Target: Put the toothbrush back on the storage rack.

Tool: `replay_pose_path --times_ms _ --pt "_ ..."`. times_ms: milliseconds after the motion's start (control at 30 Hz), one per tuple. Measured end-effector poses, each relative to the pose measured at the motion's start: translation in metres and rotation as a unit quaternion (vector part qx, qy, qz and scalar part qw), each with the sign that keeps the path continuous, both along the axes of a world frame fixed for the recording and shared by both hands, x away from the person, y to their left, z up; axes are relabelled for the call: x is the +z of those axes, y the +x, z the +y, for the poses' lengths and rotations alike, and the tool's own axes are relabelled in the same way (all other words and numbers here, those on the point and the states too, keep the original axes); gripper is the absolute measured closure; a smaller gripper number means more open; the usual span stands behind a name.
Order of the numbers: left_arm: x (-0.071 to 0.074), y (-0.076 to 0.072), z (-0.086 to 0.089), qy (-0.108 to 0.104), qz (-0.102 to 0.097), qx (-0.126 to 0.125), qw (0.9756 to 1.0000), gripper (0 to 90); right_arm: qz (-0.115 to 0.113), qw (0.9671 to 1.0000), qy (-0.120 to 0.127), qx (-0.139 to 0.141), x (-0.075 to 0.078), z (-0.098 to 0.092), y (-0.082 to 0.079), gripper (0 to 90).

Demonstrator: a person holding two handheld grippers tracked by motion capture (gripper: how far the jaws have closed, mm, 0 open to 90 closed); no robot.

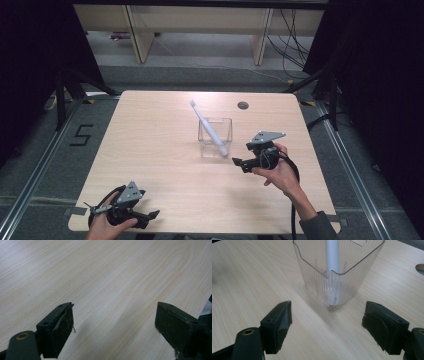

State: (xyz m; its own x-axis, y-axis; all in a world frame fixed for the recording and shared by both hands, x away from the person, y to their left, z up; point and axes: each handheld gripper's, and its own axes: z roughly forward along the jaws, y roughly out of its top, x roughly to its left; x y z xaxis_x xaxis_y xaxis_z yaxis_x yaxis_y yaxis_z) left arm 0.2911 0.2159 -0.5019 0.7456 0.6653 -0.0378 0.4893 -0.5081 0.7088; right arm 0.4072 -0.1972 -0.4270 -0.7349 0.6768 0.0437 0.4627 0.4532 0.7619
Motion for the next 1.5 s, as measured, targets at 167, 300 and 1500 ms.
replay_pose_path --times_ms 167,300,1500 --pt "-0.001 0.000 -0.001 0.002 0.002 -0.002 1.0000 15.0 0.000 1.0000 0.000 -0.001 -0.005 -0.001 -0.003 23.5" --pt "0.000 0.000 0.000 0.007 -0.001 -0.002 1.0000 15.0 0.002 1.0000 -0.001 0.009 -0.008 -0.001 -0.004 23.3" --pt "-0.001 0.001 -0.001 0.001 -0.001 0.000 1.0000 15.0 0.025 0.9997 0.000 0.000 -0.039 -0.008 -0.027 23.0"
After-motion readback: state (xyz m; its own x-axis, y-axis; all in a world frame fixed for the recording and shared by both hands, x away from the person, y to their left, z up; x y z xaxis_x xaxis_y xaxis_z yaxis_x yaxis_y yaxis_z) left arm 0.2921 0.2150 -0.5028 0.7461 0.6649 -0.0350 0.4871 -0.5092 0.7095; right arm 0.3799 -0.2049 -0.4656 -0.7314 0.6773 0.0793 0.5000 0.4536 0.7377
